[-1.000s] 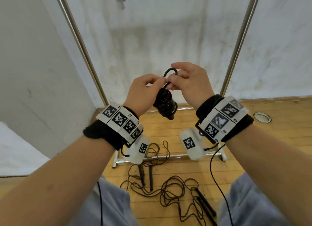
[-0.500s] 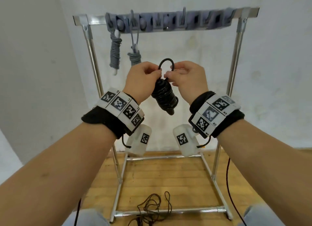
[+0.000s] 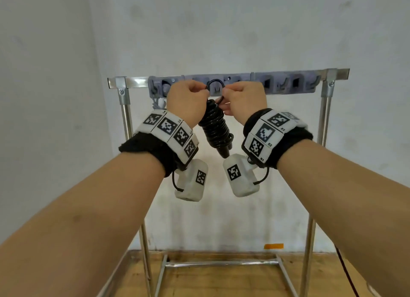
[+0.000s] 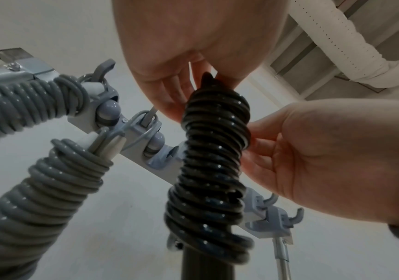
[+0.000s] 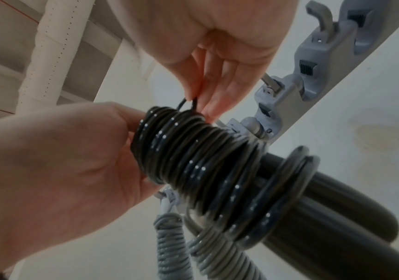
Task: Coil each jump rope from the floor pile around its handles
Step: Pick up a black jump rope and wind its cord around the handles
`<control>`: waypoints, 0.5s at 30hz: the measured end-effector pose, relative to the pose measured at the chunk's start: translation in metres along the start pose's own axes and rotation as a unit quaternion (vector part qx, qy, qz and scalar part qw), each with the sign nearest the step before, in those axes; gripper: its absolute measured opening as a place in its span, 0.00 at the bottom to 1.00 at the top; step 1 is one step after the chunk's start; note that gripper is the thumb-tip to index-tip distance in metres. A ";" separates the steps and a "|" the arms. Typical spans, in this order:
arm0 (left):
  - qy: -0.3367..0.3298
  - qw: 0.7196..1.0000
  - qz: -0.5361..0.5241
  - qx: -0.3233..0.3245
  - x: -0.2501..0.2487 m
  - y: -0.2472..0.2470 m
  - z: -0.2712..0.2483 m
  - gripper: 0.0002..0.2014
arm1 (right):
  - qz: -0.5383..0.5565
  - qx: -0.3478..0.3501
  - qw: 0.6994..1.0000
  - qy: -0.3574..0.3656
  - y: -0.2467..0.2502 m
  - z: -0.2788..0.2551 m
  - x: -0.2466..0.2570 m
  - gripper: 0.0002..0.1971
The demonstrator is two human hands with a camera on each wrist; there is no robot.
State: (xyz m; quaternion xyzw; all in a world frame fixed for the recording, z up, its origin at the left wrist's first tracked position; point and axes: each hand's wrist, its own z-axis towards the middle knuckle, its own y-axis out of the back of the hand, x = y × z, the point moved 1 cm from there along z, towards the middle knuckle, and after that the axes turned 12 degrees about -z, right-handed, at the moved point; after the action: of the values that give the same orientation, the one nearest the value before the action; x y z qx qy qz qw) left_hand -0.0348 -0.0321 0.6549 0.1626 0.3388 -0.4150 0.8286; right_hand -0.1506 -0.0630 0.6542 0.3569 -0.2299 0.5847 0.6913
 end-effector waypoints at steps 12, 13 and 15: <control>-0.007 1.000 -0.011 -0.010 0.020 -0.025 0.056 0.09 | -0.043 -0.033 0.998 0.008 -0.011 0.062 -0.019 0.12; -0.008 1.000 -0.005 -0.004 0.022 -0.026 0.058 0.09 | -0.039 -0.029 0.999 0.007 -0.011 0.064 -0.021 0.12; -0.011 1.000 0.016 0.007 0.028 -0.028 0.060 0.08 | -0.026 -0.018 0.999 0.004 -0.013 0.064 -0.027 0.13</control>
State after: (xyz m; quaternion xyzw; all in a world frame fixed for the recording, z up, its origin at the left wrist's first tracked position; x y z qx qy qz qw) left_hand -0.0198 -0.0983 0.6789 0.1690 0.3238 -0.4061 0.8376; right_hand -0.1376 -0.1299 0.6729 0.3480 -0.2281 0.5639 0.7134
